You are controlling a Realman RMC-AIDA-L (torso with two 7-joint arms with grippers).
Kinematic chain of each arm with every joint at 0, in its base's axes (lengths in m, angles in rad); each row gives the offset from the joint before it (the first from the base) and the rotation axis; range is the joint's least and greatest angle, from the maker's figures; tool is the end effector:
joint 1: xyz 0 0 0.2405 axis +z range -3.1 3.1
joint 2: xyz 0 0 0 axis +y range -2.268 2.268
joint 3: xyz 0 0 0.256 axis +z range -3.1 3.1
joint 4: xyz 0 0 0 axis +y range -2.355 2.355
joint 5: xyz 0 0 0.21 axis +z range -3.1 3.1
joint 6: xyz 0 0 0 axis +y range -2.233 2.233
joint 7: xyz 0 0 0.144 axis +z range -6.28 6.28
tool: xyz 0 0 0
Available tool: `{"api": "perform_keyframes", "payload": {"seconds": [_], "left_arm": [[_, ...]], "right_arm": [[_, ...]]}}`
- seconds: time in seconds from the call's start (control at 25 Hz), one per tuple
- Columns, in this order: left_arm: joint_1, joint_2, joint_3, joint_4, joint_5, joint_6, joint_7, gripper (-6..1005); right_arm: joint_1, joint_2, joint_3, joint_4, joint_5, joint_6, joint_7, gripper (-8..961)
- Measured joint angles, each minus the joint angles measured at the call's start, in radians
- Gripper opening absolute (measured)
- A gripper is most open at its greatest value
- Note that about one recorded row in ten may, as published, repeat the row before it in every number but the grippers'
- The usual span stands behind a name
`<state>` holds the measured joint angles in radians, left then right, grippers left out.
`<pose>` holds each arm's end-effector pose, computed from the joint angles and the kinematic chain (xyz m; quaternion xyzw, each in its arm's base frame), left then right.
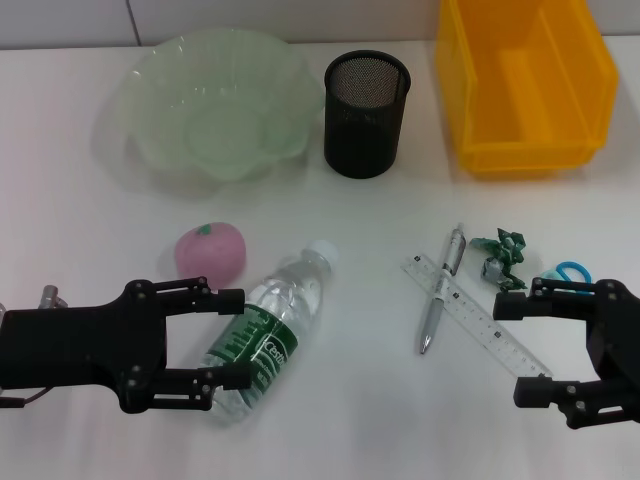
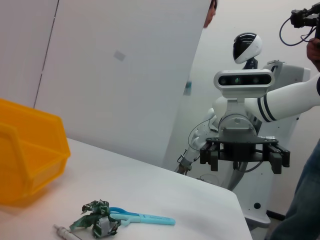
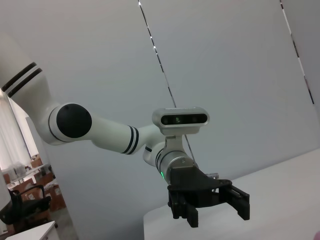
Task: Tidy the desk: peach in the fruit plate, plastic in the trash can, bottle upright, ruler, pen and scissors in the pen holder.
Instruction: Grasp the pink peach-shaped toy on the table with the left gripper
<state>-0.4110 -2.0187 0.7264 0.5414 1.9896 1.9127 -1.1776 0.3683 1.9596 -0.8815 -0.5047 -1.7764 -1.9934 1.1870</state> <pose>-0.2810 0.2497 0.0074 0.9392 0.1580 0.3049 0.0041 0.2791 0.2363 0.0258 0.9227 -0.1507 -0.3537 0.0282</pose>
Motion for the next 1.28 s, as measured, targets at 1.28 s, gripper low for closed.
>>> {"api": "perform_keyframes", "payload": {"seconds": [1.28], "left_arm": [[-0.122, -0.041, 0.003, 0.415, 0.288, -0.284, -0.669, 767]], "right_arm": [[-0.009, 0.002, 0.009, 0.012, 0.000, 0.020, 0.003, 803]]}}
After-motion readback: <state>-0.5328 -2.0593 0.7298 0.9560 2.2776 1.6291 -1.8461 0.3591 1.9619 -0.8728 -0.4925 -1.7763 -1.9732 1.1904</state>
